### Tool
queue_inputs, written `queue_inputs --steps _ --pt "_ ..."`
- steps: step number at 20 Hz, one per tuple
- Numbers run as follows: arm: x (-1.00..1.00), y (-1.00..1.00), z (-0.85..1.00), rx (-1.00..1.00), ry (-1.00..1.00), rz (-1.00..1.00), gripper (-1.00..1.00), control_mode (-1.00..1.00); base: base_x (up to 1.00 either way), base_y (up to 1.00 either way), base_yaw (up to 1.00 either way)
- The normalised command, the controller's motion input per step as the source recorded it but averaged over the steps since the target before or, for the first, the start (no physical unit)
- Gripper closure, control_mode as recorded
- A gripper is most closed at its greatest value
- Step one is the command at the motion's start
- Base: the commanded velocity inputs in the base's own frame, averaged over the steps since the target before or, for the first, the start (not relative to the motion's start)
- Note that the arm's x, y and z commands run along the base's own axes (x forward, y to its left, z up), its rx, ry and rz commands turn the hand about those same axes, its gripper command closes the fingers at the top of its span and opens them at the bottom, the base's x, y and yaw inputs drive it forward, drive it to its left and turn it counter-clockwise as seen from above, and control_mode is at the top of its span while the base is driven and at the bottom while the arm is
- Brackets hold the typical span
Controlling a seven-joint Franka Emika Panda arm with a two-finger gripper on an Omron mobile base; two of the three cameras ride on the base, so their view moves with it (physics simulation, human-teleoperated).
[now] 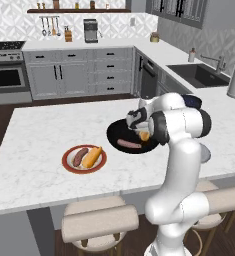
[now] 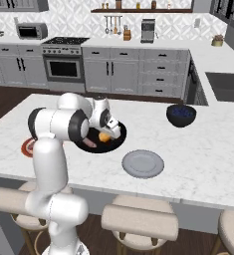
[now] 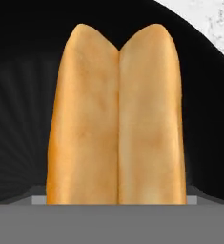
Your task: Place one bun and one sausage from the bowl on each plate.
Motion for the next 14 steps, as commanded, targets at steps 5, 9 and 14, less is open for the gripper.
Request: queue_inputs --steps 5,9,14 --pt "-0.94 -0.12 1.00 0.03 -0.22 0.00 1.00 -1.00 0.00 0.00 0.00" --pt "-0.92 -0.74 1.00 0.00 -0.08 -0.02 1.00 -1.00 0.00 0.00 0.00" --pt "-0.65 -1.00 0.72 0.00 0.00 -0.09 1.00 -1.00 0.00 0.00 0.00"
